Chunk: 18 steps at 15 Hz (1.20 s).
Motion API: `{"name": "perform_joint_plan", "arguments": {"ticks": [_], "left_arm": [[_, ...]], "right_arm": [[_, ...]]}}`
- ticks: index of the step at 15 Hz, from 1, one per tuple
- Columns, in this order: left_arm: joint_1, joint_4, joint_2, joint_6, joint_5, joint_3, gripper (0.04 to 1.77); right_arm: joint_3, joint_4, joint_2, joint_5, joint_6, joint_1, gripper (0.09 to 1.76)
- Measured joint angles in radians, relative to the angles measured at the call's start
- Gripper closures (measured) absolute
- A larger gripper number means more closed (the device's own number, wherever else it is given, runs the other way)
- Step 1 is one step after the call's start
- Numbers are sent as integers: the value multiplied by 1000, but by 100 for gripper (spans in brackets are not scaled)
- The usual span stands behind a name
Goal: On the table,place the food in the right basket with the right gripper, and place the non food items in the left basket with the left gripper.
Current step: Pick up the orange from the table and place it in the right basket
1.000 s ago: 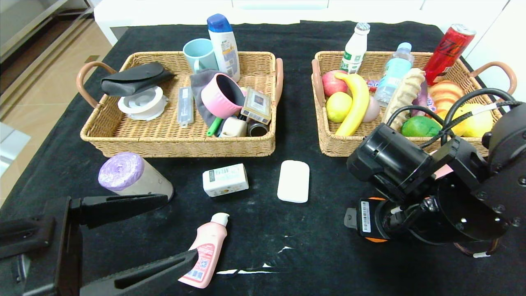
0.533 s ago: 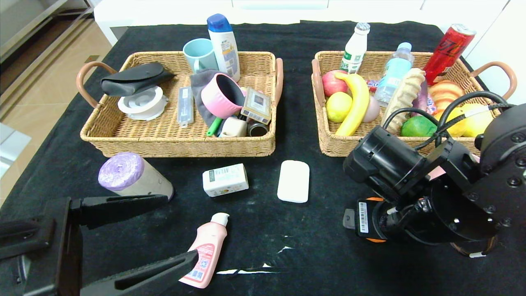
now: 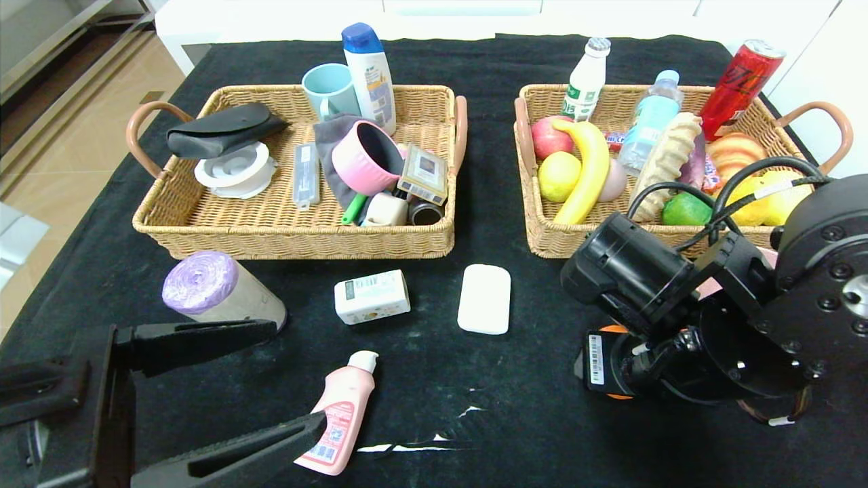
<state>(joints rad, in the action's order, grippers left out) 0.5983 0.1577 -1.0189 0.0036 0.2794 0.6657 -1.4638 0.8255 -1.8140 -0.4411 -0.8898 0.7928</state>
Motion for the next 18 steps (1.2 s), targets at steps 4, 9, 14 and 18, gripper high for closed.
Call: {"name": "perform_joint_plan", "arguments": {"ticks": [4,9,14,18], "left_arm": [[0,0,-1,4,-1,0,9],[0,-2,-1,4,-1,-1,9],[3,-4,-4,4,0,-2,9],[14,-4,-8,3,0,-6,9]], "right_arm": [[0,-1,-8,-1,0,-1,64],[0,-1,-10,-2,0,1,64],[-1,1,13,-1,13,14,65],[-5,1,86,-13,76,31,65]]}}
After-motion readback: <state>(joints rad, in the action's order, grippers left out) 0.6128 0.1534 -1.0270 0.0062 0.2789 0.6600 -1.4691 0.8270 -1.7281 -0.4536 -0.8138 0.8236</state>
